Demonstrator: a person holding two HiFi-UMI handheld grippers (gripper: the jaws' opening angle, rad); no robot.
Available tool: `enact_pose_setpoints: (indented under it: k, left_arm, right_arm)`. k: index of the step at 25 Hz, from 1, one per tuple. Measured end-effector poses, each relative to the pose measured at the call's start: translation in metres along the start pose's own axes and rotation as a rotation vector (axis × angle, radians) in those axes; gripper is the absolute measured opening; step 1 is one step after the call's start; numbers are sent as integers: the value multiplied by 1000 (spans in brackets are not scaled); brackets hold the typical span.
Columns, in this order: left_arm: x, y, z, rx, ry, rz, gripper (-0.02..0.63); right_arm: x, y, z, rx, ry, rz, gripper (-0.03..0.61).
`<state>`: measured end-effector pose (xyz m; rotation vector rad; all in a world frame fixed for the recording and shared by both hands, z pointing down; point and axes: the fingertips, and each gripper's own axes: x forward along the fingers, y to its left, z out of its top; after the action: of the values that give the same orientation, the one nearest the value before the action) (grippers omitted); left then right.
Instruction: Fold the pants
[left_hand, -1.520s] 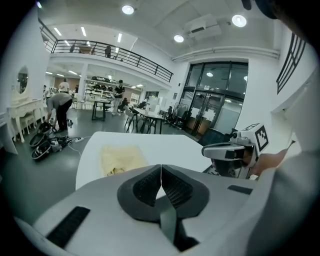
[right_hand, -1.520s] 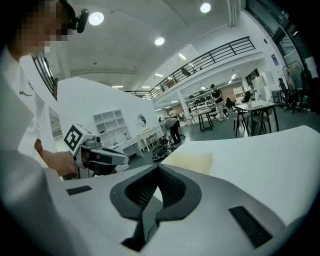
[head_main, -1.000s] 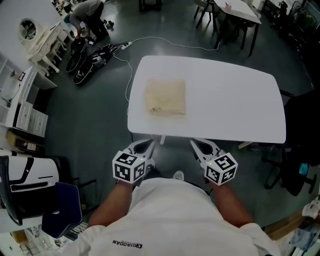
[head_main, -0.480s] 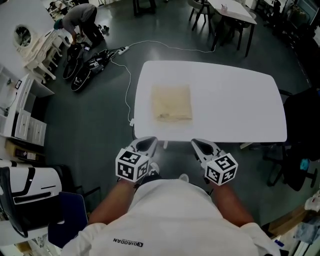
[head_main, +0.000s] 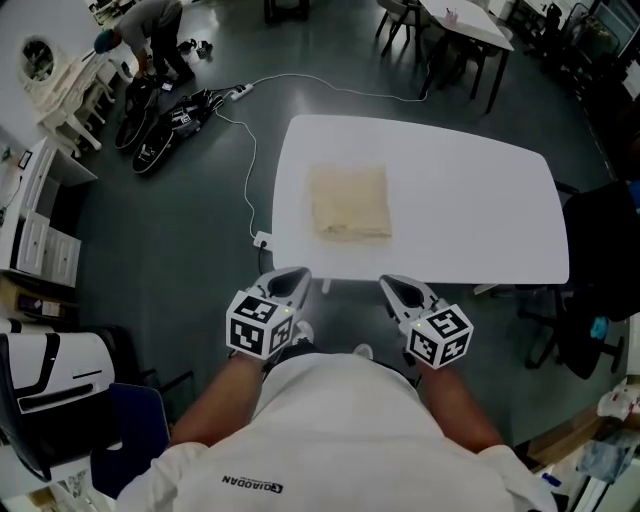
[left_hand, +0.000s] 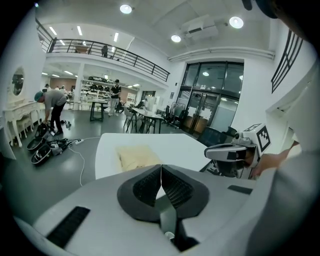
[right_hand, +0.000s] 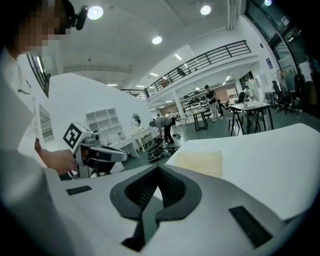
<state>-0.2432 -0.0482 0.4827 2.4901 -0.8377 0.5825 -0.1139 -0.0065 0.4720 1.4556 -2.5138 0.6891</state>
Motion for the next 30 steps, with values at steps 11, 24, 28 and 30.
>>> enact_pose_setpoints:
  k: [11,24,28,30]
  left_arm:
    - [-4,7,-2,3,-3,-31,28]
    - [-3,16,3,18,0,-50,28]
    - [-5,23,3,17,8,-50,28]
    - [-2,24,6,19,4,-54,28]
  right_arm:
    - [3,7,-3,4,18,-19,18]
    - [15,10,1,-26,35,-30,18]
    - [20,12,0,-23,41,-33,18]
    - [21,9,1,-27,43,-38,18]
